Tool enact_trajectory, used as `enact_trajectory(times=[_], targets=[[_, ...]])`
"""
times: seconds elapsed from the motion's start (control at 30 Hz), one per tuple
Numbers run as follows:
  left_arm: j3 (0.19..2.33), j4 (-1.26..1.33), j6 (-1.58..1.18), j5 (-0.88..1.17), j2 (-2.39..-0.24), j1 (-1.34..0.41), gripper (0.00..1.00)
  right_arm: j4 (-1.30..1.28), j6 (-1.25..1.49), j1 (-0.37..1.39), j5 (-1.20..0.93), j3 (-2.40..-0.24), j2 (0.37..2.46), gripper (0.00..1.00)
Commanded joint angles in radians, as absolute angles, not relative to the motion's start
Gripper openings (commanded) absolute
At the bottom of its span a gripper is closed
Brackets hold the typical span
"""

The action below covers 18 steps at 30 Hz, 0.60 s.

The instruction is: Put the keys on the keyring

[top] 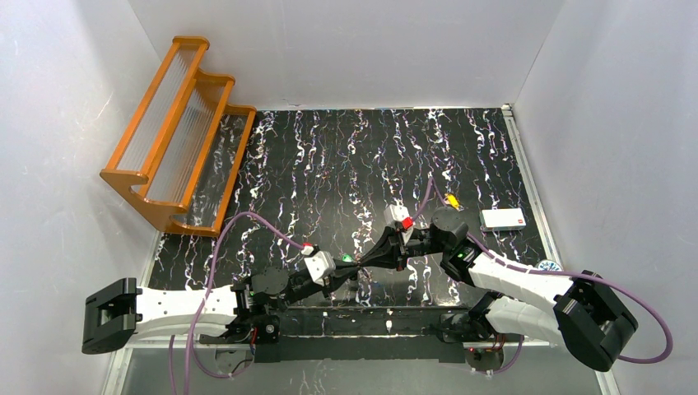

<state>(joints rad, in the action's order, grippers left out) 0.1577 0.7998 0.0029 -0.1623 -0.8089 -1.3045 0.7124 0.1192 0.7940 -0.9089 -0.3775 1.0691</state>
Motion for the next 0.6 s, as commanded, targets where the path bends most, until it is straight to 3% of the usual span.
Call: enact_trajectory(times=[0.0,0.13,0.37,0.47,0.57], targets=[[0.195,0.845,0.007,-0.212,-0.804,-1.302,0.02,0.729,0.101,0.808,-0.931,-0.397,1.064,0.01],[0.197,0.834,-0.026,-0.241,-0.804,-1.302,0.00,0.689,0.075,0.807,-0.922,-0.400,1.058,0.01],[0.196,0.774,-0.028,-0.291,-0.773,-1.302,0.00,0.641,0.089,0.808,-0.848,-0.442,1.036,0.67],[0.192,0.753,-0.022,-0.301,-0.753,-1.302,0.00,0.597,0.098,0.808,-0.834,-0.496,1.044,0.83],[0.186,0.740,-0.020,-0.312,-0.735,-1.302,0.00,0.589,0.110,0.808,-0.842,-0.536,1.052,0.91]])
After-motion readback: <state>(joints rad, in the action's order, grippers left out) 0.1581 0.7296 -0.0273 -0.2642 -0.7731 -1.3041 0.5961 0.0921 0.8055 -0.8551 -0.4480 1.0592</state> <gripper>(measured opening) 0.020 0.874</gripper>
